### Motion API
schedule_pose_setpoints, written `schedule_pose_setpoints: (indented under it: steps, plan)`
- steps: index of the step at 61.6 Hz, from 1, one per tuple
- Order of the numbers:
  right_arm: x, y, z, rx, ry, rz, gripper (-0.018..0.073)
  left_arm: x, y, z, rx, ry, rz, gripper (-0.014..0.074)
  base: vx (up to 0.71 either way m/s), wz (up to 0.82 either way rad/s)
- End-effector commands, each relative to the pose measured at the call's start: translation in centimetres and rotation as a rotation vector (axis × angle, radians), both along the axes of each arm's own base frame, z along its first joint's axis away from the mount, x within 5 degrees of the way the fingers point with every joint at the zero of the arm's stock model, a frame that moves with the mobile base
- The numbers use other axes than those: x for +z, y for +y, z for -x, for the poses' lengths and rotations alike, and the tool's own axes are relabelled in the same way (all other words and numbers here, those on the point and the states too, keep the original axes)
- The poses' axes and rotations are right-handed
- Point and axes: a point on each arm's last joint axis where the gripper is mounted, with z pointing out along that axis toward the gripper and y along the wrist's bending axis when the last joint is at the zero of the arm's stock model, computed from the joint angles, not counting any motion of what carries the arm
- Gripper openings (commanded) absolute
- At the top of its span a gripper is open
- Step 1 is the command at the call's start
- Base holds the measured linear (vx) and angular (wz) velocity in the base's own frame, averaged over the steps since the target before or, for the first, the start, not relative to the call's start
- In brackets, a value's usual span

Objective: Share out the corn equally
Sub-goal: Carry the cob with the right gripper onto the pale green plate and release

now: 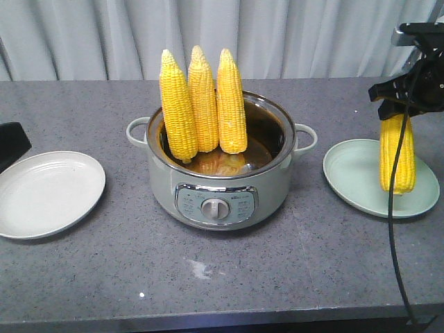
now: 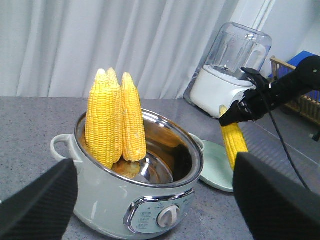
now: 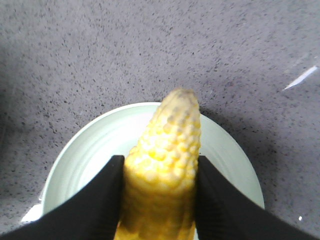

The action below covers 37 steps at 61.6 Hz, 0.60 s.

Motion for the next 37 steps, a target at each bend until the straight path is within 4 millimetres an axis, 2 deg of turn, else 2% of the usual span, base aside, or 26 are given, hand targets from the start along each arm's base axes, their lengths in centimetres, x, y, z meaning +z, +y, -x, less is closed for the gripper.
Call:
schedule_pose_setpoints:
  steps: [1,12,21,29,37]
  plan:
    - [2.2,-0.1,0.1,0.017,-0.104,0.012,0.0032,1.3,0.1,-0.1,0.017,-0.038,0.051,0.0593,0.00,0.00]
    - [0.4,-0.2,-0.8,0.030,-0.062,0.014,0.0130,1.3,0.1,-0.1,0.017,-0.038,0.052,0.0593,0.00,0.00]
    - [-0.5,-0.1,-1.2,0.034,-0.043,0.010,0.0305,1.3,0.1,-0.1,0.018,-0.038,0.052,0.0593,0.00,0.00]
    - [-0.4,-0.1,-1.3,0.032,-0.052,0.018,0.0436,1.3,0.1,-0.1,0.018,-0.038,0.053,0.0593,0.00,0.00]
    - [-0.4,-0.2,-1.3,0.023,-0.053,0.018,0.0477,1.3,0.1,-0.1,0.020,-0.039,0.055,0.0593,0.00,0.00]
